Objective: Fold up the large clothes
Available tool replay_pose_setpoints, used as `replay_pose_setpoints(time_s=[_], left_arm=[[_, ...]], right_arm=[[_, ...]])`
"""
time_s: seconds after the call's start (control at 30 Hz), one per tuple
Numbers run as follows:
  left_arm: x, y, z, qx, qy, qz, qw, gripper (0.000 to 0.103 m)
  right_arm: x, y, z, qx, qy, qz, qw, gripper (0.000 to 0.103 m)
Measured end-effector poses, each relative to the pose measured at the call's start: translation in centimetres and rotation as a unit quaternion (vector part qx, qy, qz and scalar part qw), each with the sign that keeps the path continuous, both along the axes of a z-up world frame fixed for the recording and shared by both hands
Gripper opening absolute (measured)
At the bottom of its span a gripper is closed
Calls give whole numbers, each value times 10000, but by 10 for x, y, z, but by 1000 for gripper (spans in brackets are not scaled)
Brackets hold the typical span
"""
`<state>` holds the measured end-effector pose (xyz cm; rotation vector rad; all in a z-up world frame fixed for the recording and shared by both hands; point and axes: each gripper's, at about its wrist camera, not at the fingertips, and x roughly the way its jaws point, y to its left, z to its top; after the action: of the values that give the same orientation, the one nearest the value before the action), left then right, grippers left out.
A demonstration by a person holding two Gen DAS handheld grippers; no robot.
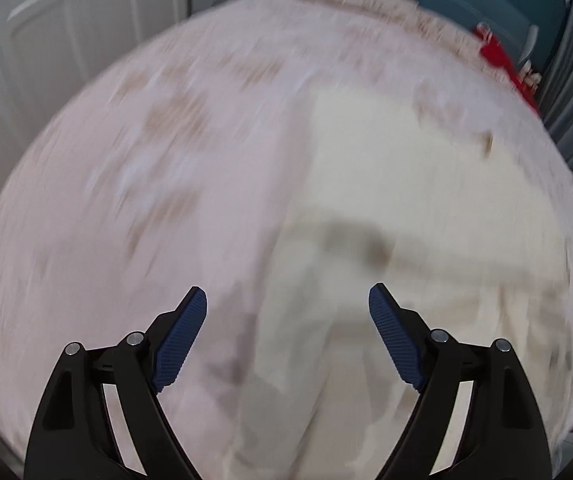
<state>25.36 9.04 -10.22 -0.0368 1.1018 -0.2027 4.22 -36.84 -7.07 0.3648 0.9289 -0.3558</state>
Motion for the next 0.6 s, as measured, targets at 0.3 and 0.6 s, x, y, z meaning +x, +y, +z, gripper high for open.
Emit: replay_pose_setpoints(time_s=[0.3, 0.6], left_arm=[[-94, 65, -34, -942, 720, 596, 9912, 81], [-99, 20, -32, -1024, 912, 41, 9905, 48]], right_arm=[[-120, -2, -52, 1209, 259, -667, 9901, 73], [-108, 10, -73, 1889, 56, -923, 9776, 68]])
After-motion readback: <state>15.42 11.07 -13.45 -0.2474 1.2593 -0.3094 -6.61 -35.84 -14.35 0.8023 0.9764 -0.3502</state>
